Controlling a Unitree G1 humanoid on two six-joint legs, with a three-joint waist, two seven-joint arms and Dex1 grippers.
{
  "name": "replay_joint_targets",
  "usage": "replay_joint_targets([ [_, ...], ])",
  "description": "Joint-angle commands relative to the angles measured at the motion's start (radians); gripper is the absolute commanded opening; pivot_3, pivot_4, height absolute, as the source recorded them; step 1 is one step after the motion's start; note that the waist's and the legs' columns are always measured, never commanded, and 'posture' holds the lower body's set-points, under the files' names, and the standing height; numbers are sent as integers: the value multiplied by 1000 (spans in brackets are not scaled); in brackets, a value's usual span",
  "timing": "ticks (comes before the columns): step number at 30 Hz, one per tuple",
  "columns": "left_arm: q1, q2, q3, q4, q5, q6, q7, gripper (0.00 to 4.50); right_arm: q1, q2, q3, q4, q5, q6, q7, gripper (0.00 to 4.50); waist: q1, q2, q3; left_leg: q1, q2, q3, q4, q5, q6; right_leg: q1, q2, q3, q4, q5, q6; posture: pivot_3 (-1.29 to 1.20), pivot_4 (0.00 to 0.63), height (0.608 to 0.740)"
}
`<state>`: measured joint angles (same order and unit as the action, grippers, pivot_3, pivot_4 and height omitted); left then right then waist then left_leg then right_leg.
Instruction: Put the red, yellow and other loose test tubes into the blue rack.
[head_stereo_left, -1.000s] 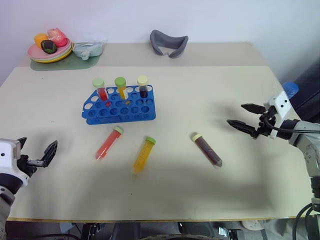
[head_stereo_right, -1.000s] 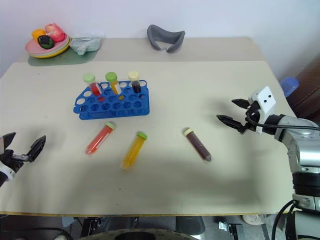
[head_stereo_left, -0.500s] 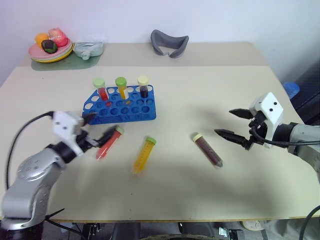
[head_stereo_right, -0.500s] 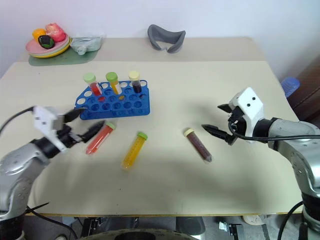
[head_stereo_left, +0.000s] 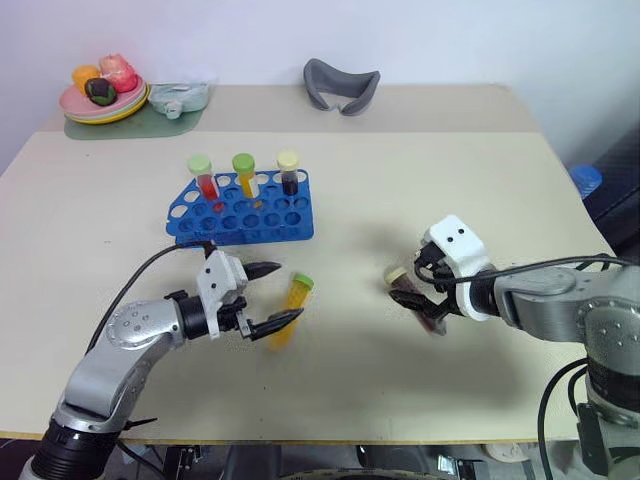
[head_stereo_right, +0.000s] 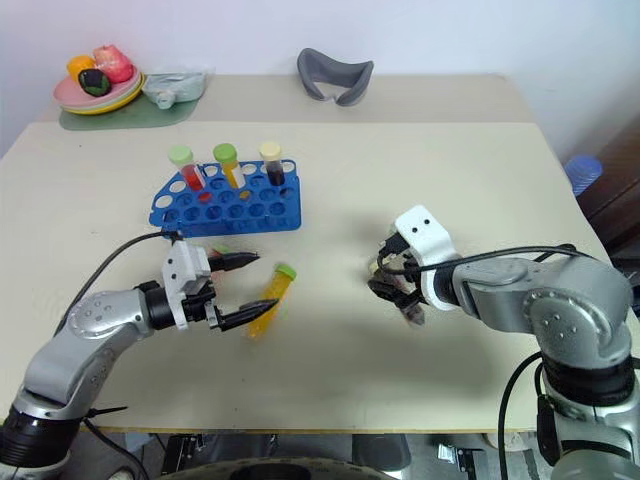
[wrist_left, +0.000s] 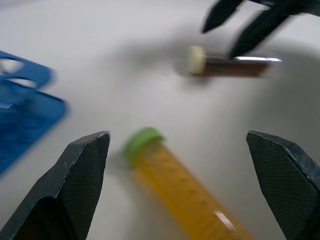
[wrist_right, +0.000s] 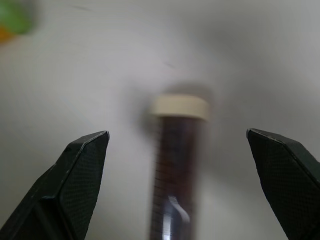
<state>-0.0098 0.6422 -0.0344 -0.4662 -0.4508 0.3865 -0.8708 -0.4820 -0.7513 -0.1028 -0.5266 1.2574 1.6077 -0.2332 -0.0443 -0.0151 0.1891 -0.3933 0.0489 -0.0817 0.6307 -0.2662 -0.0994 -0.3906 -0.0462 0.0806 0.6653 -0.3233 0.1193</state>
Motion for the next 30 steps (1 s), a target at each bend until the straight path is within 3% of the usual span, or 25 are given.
replay_joint_targets([
  [1,3,-11,-15,-47,3,-25,2,4440,-55,-40,19,100,202,7,-205,4500,-1,0,0,0,0,0,0,0,0,0,0,0,0,0,0,0,150,740],
  [6,2,-43,-34,-70,8,-16,35,4440,-137,-228,294,197,631,-202,-541,4500,0,1,0,0,0,0,0,0,0,0,0,0,0,0,0,0,150,740],
  [8,8,-46,-37,-83,7,-11,44,4440,-170,-267,391,199,705,-273,-601,4500,-1,0,0,-1,0,0,1,-1,1,-1,0,0,0,0,0,0,150,740],
  [17,20,-49,-41,-104,8,-1,70,4440,-314,-222,597,311,715,-353,-701,4500,0,1,0,-1,0,0,1,-1,1,-2,0,0,0,0,0,0,150,740],
  [30,14,-47,-35,-132,1,22,104,4440,-321,-194,658,367,715,-318,-697,4500,2,0,0,-2,0,0,0,-1,1,-2,1,0,0,0,0,0,150,740],
])
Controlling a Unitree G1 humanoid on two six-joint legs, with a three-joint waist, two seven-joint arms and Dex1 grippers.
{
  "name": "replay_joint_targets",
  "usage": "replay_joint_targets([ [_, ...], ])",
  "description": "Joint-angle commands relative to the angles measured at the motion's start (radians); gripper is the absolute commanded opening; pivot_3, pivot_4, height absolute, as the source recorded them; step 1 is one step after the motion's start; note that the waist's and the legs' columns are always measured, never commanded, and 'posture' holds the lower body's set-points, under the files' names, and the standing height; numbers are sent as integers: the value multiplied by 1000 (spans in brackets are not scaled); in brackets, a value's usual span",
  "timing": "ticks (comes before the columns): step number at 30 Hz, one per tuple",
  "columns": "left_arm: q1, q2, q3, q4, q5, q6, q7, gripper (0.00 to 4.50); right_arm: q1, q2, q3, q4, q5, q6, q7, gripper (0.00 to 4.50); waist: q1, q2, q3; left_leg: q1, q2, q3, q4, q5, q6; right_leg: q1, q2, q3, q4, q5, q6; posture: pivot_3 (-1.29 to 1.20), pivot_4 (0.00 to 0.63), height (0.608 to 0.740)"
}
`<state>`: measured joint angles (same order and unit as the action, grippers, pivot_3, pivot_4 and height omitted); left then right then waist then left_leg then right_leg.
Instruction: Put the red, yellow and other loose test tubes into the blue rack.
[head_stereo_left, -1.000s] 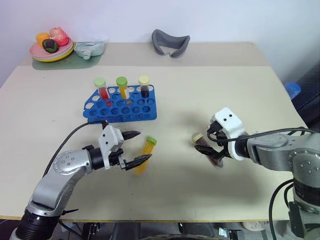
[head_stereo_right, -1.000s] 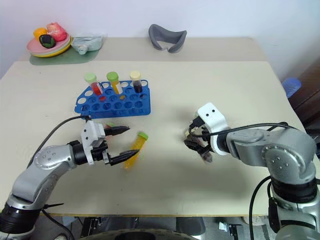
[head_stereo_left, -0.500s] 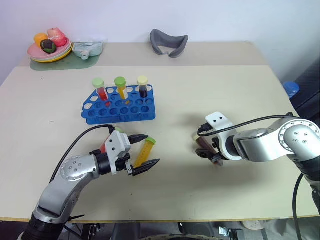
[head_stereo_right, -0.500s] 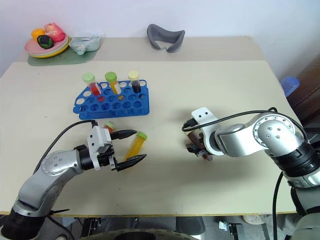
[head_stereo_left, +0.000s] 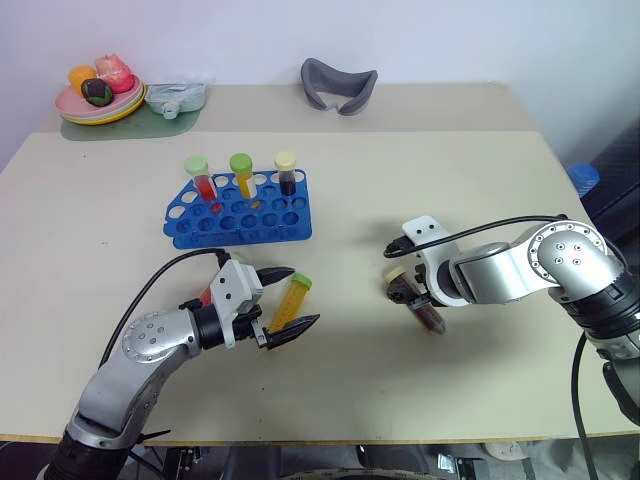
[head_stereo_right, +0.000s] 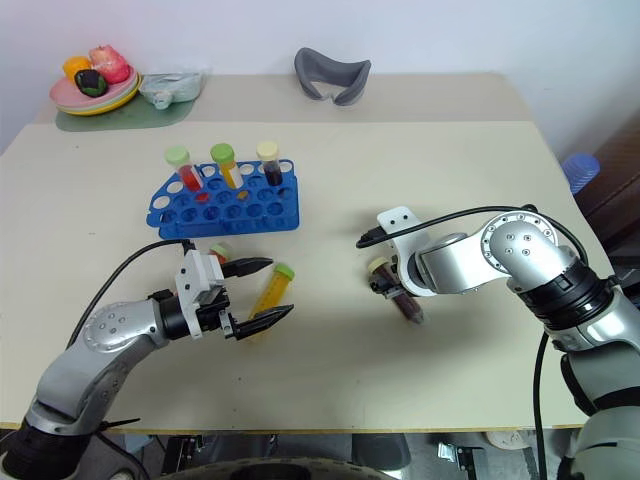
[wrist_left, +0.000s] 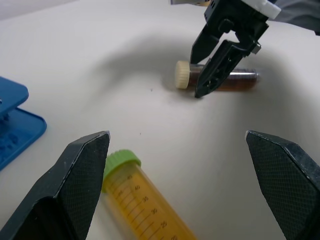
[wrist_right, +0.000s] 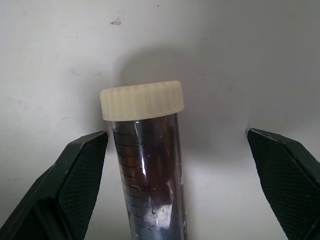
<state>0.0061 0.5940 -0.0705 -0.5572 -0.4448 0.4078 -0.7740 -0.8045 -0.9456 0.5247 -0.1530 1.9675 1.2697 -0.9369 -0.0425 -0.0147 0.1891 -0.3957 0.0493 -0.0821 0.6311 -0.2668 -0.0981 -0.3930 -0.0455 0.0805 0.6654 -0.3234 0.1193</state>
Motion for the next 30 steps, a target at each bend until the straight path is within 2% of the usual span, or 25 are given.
replay_joint_targets([
  [1,0,1,1,-42,-4,0,8,4440,1,1,32,-7,5,20,8,4500,0,0,0,0,0,0,0,0,0,0,0,0,0,0,0,0,150,740],
  [4,12,0,-3,-38,3,-13,8,4440,4,6,32,-5,5,18,14,4500,0,0,0,0,0,0,0,0,0,0,0,0,0,0,0,0,150,740],
  [5,16,1,-2,-36,4,-18,7,4500,6,9,30,-2,5,17,18,3970,-1,0,0,0,0,0,0,0,0,0,0,0,0,0,0,0,150,740],
  [7,20,2,1,-30,6,-26,3,4500,12,15,22,4,5,14,30,3261,-1,0,0,0,0,0,0,0,0,0,0,0,0,0,0,0,150,740],
  [10,19,-1,9,-11,9,-41,-1,4500,15,24,11,-2,5,6,44,1811,-1,0,0,0,0,0,0,0,0,0,0,0,0,0,0,0,150,740],
  [19,-3,-2,13,29,9,-65,-19,4500,10,32,14,-3,5,6,49,1811,-3,0,0,1,0,0,0,0,0,0,1,0,0,0,0,0,150,740],
  [23,-13,-5,9,25,9,-58,-12,4500,-2,34,17,-3,5,9,45,862,-3,0,0,1,0,0,0,0,0,0,1,0,0,0,0,0,150,740],
  [30,-8,4,50,3,-7,-23,19,4500,-49,85,-56,6,5,-38,57,852,-3,1,0,0,0,0,0,0,0,-1,1,0,0,0,0,0,150,740],
])
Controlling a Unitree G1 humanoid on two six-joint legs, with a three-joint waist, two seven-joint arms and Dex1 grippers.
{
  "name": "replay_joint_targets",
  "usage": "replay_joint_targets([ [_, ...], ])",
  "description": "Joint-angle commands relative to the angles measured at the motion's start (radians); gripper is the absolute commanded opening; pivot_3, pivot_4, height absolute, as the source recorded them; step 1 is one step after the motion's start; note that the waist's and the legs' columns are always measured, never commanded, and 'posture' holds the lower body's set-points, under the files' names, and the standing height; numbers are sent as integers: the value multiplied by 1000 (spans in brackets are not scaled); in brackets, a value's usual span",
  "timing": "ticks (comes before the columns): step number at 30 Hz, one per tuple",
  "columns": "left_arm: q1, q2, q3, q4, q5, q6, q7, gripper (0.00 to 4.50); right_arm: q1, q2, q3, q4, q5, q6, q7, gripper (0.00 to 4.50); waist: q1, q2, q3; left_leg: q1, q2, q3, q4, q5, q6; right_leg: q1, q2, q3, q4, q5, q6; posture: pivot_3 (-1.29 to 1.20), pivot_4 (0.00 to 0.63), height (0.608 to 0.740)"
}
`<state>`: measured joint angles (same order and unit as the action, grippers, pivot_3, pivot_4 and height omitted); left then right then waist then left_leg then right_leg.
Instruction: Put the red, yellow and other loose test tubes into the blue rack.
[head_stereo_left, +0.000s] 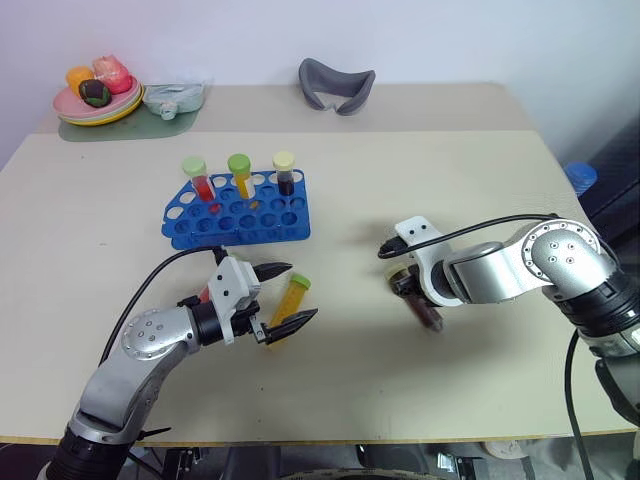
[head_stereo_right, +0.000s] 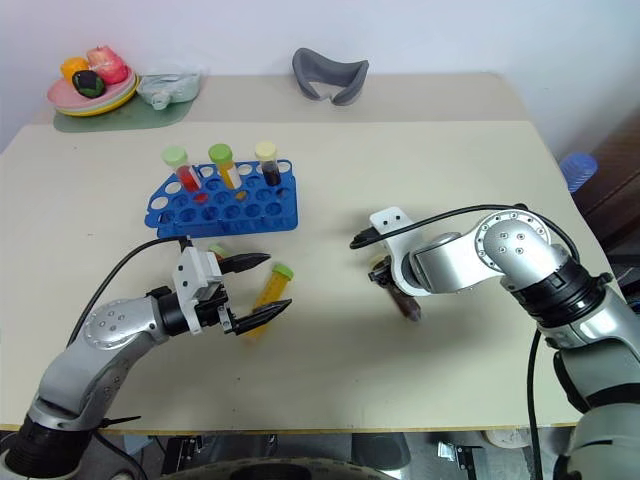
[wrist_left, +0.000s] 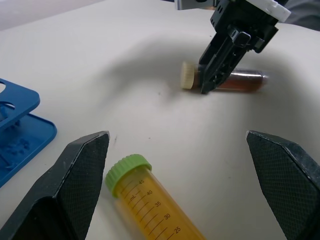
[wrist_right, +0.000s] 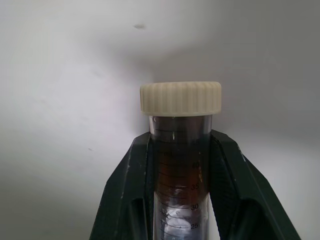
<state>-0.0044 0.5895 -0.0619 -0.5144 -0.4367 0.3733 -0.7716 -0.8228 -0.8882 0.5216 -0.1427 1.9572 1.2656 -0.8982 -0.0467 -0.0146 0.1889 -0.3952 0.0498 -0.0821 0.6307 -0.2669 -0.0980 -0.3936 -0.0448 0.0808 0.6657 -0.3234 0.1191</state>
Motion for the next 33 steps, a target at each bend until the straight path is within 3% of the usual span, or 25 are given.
replay_joint_targets([
  [1,6,10,53,-41,-20,16,22,4500,-33,34,-63,-4,15,-42,20,852,2,1,0,0,0,0,0,0,0,0,0,0,0,0,0,0,150,740],
  [3,19,11,106,-38,-35,30,48,4500,-52,48,-95,-24,-8,-62,53,852,3,1,0,-4,0,0,0,0,0,-3,0,0,0,0,0,0,150,740],
  [5,42,8,192,-17,-43,32,86,4500,-72,93,-160,-117,-247,-152,289,852,1,1,0,-8,0,0,2,0,0,-6,0,-1,0,0,0,0,150,740],
  [8,67,-21,297,20,-33,10,159,4500,-64,125,-137,-210,-704,-411,637,852,2,2,1,-12,0,-1,1,0,0,-13,0,-1,2,0,0,0,150,740],
  [14,62,-78,354,63,2,-37,247,4500,-66,371,-92,-45,-1165,-781,959,852,3,2,1,-13,-1,-1,2,1,-1,-12,-1,-2,1,0,1,0,150,740],
  [18,45,-128,367,90,18,-61,311,4500,-35,569,-81,99,-1374,-955,1035,852,1,2,0,-12,0,-1,1,1,-1,-12,-1,-2,2,0,0,0,150,740],
  [22,49,-171,371,100,38,-88,361,4500,42,680,-57,183,-1559,-1120,1090,852,2,1,0,-12,-1,-1,2,2,-3,-12,-2,-2,3,0,0,0,150,740],
  [33,93,-211,333,91,51,-121,360,4500,93,882,-189,420,-1714,-1309,1147,852,-3,1,0,-11,-1,-1,2,4,-6,-13,-1,-2,7,1,0,0,150,740],
])
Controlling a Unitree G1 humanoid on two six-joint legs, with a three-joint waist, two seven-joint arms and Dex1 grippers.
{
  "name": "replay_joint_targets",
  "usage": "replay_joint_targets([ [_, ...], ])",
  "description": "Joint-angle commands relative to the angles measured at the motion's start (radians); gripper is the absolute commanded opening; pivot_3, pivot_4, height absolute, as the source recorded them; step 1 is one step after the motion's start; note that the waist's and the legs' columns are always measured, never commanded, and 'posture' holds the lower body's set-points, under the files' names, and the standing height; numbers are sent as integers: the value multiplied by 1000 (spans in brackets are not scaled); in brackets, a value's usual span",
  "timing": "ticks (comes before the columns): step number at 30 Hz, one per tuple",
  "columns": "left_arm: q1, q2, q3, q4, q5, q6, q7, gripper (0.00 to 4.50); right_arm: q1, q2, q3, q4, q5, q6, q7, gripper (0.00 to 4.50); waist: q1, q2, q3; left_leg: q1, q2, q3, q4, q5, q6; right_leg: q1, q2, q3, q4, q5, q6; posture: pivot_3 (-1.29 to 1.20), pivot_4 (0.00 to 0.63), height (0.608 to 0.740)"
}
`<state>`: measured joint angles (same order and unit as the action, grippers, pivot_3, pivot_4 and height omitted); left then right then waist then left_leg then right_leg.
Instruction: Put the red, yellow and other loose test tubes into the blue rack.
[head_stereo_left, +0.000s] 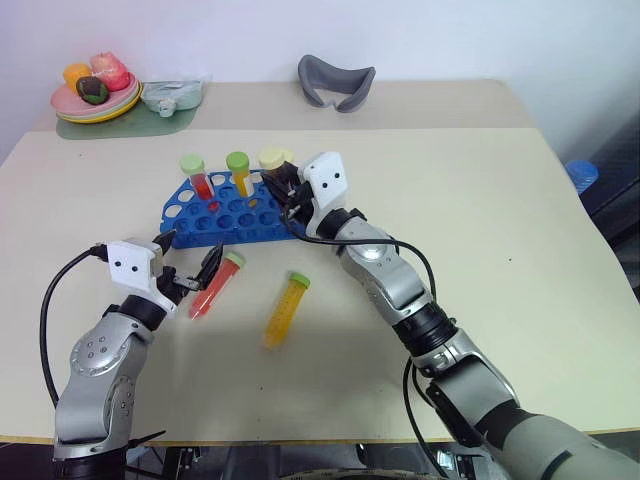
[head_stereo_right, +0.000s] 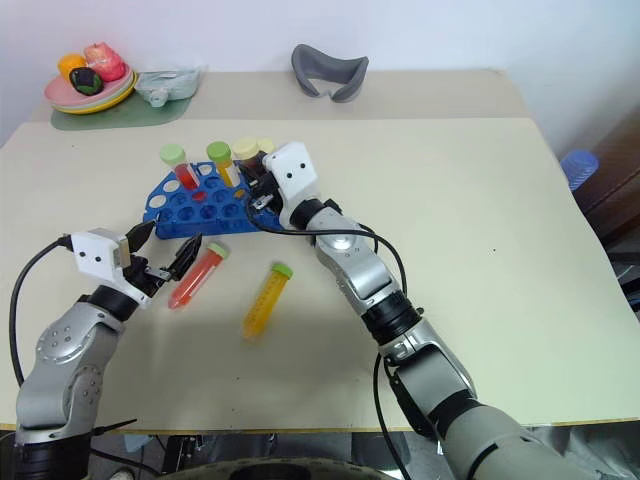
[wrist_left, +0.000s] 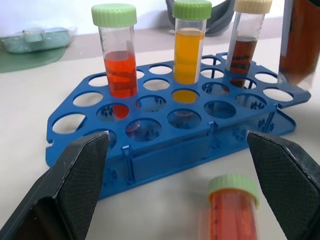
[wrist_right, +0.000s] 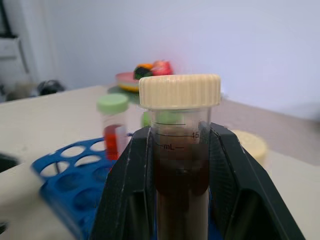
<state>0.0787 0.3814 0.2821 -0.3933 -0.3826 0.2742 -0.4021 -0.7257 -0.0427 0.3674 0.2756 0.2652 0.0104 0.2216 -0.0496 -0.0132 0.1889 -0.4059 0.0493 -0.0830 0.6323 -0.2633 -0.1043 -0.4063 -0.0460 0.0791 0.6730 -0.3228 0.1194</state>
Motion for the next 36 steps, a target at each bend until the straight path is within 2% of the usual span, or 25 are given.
replay_joint_targets([
  [1,13,-4,-15,-33,-8,-21,-15,4500,-3,46,-42,13,-30,-63,35,852,-1,0,0,0,0,0,0,0,0,0,0,0,0,0,0,0,150,740],
  [14,52,16,-80,-80,-23,-5,-72,4500,-8,131,-121,159,-109,-141,94,852,-22,0,0,3,0,0,0,1,-1,0,0,1,5,0,0,0,150,740],
  [32,84,26,-109,-101,-28,3,-111,4500,-57,195,-183,305,-140,-217,151,852,-23,0,0,7,0,1,0,1,-1,2,1,2,7,0,0,0,150,740],
  [35,82,25,-110,-100,-28,3,-112,4500,-47,197,-190,295,-108,-204,199,852,-23,0,0,7,0,1,0,1,-1,2,0,2,7,0,0,0,150,740],
  [36,82,25,-110,-100,-28,3,-112,4500,-43,197,-193,287,-103,-201,209,1351,-23,0,0,7,0,1,0,1,-1,2,1,2,7,0,0,0,150,740],
])
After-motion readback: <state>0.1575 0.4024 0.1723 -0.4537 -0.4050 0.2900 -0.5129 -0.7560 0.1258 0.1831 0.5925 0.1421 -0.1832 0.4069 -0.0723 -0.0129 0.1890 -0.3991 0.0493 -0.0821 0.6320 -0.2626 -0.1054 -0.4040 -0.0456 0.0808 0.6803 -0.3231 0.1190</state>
